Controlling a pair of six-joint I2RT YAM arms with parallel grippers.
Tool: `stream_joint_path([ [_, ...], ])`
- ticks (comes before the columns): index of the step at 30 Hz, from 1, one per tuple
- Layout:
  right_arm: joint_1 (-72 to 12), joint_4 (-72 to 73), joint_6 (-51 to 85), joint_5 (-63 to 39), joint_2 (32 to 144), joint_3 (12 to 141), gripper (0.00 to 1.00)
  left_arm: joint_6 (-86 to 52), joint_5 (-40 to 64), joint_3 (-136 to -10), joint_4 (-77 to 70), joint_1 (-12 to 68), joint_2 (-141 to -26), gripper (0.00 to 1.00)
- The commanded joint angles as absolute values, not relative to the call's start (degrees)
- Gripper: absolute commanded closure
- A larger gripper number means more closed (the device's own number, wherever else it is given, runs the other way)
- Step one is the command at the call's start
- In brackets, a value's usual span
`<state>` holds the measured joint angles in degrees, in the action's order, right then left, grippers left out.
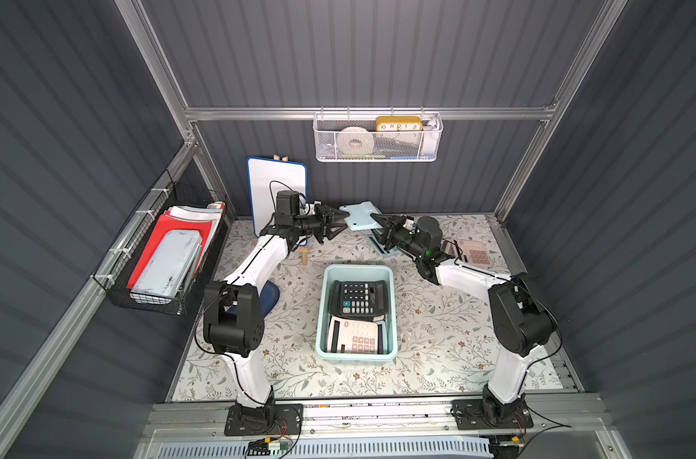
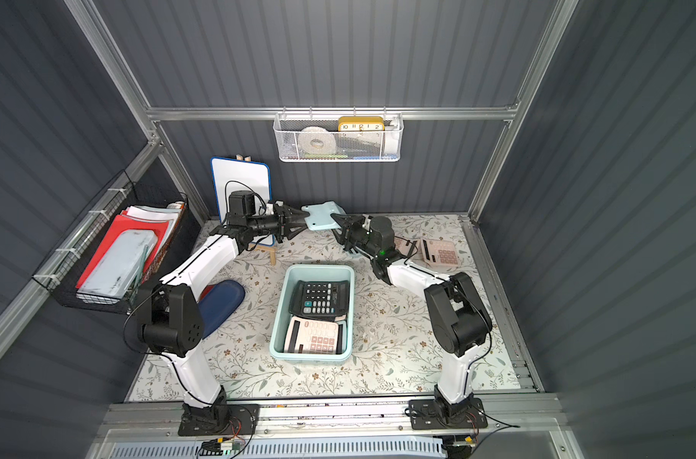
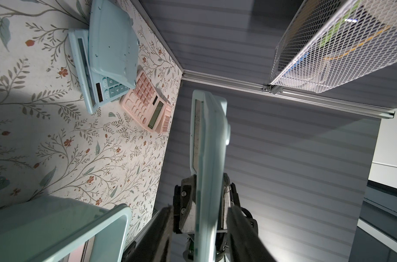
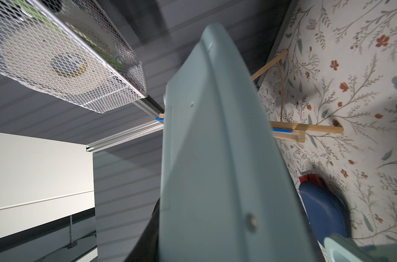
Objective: Put the calculator in the storage box
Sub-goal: Adjust the calculator.
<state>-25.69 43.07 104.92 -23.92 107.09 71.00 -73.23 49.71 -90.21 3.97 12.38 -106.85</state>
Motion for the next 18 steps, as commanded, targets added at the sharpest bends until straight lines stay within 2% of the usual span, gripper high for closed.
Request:
stream_joint_path([
  [1, -26.31, 47.20, 106.13, -24.05, 107.71, 73.45, 0.95, -71.80, 50.72, -91.67, 4.33, 12.22, -106.32, 0.58],
  [4, -26.76, 47.15, 106.59, -24.89, 108.30, 74.15, 0.95, -71.78, 50.71, -92.01, 4.44, 12.22, -106.56, 0.62],
  [9, -27.42, 46.95, 106.61, -25.75, 108.70, 74.45, 0.94, -71.89, 50.74, -92.79, 4.76, 12.22, -106.62, 0.82],
  [11, -27.38, 46.65, 106.44, -26.00, 108.68, 74.58, 0.91, -71.57, 50.72, -93.23, 5.30, 12.22, -106.70, 0.89],
  [13, -27.40, 46.41, 106.35, -26.25, 108.71, 74.46, 0.81, -70.58, 50.57, -94.13, 6.75, 12.23, -106.74, 0.93],
  [16, -27.42, 45.77, 106.05, -26.79, 108.21, 74.26, 0.58, -67.43, 50.15, -96.35, 10.77, 12.23, -106.90, 0.96],
  [18, -27.31, 44.00, 105.28, -27.52, 107.22, 73.79, 0.48, -64.15, 49.31, -98.45, 15.04, 12.22, -106.92, 0.98],
])
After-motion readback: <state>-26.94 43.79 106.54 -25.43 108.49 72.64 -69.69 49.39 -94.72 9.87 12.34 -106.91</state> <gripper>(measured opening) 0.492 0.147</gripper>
